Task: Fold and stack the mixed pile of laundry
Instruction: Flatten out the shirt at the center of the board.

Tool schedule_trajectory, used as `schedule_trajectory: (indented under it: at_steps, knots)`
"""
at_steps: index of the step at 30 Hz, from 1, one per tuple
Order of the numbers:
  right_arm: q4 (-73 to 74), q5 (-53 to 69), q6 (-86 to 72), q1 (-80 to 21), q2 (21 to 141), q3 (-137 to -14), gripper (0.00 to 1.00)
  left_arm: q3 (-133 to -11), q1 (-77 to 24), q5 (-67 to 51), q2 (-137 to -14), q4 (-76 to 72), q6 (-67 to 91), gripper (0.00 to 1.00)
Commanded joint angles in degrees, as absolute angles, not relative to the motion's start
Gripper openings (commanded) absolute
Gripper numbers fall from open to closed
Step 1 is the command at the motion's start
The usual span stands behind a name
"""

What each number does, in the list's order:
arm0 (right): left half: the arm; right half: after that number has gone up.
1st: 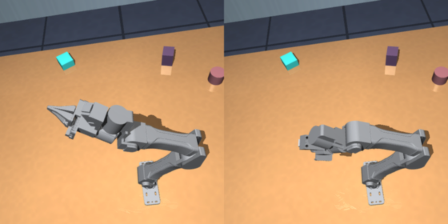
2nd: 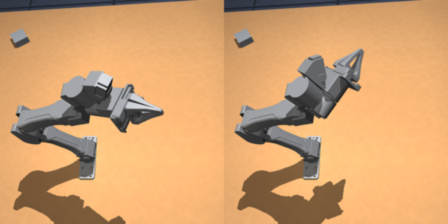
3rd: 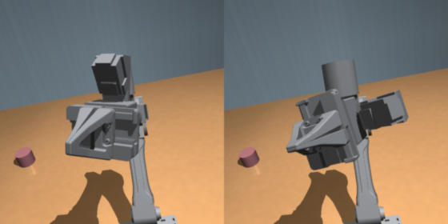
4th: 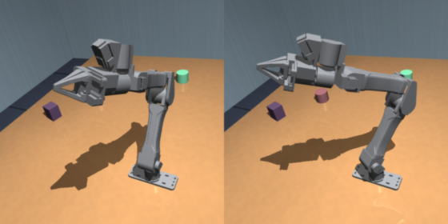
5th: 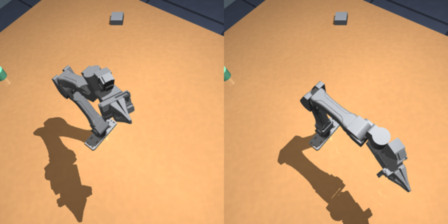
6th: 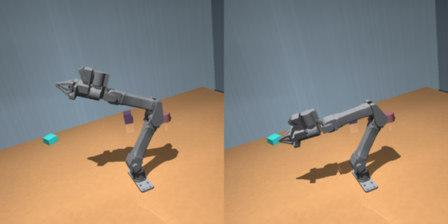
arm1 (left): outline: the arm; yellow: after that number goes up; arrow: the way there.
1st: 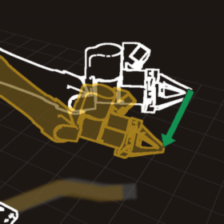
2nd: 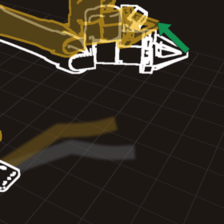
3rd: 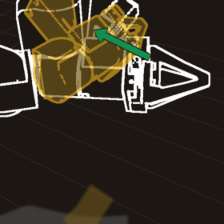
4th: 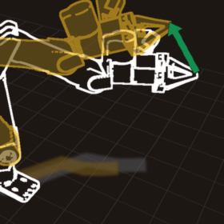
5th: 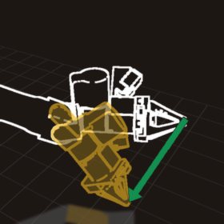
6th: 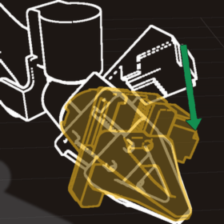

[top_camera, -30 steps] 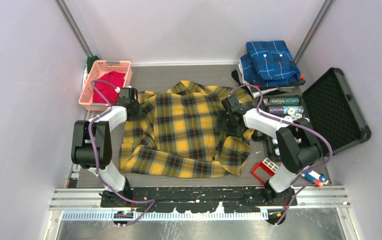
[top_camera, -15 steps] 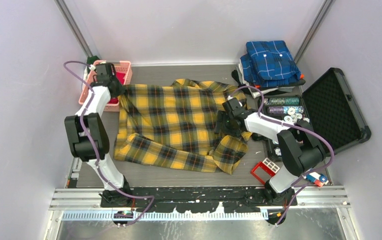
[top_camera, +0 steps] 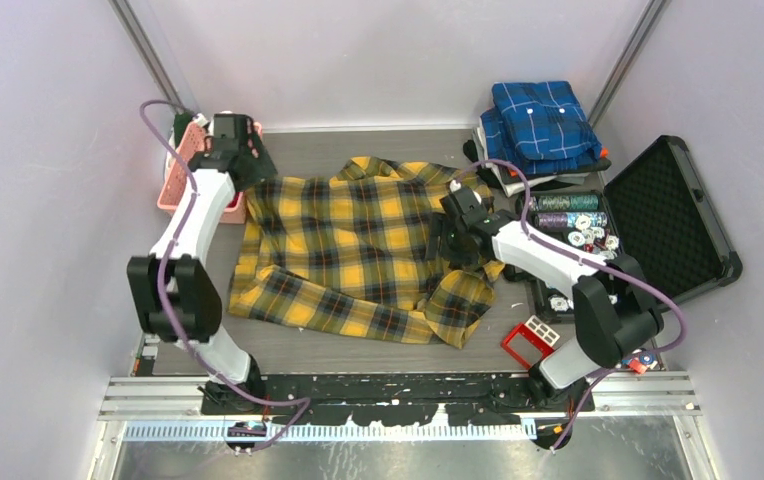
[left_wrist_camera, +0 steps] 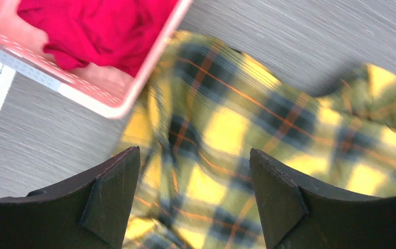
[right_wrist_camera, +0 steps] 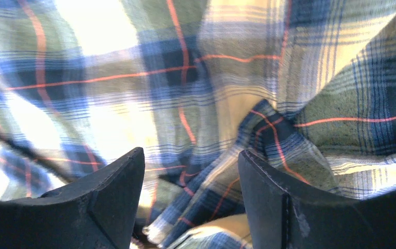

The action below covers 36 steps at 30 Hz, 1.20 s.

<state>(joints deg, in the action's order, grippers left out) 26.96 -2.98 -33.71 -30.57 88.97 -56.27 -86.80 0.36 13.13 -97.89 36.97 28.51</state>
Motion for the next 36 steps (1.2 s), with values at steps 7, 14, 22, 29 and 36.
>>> schedule_trajectory:
  at_steps: [7,14,22,29,36]
  knots:
    - [37.8,-11.8,-33.7,-32.1,84.7,-65.8,0.70,-65.0,-9.8,13.1,-83.2,41.9,31.2,0.64]
    - [36.0,-10.1,-35.9,-32.1,85.1,-62.7,0.69,-59.9,-9.9,11.6,-88.1,41.3,31.8,0.59]
    - [34.5,-9.0,-37.0,-32.1,83.9,-58.4,0.68,-60.5,-9.9,12.9,-95.0,38.8,31.3,0.53]
    - [34.3,-9.1,-36.6,-32.1,83.1,-56.7,0.68,-59.8,-10.5,14.3,-96.0,39.2,31.8,0.33]
    - [33.9,-9.0,-36.0,-32.0,83.5,-56.6,0.68,-60.7,-12.2,15.6,-92.3,42.2,32.3,0.11]
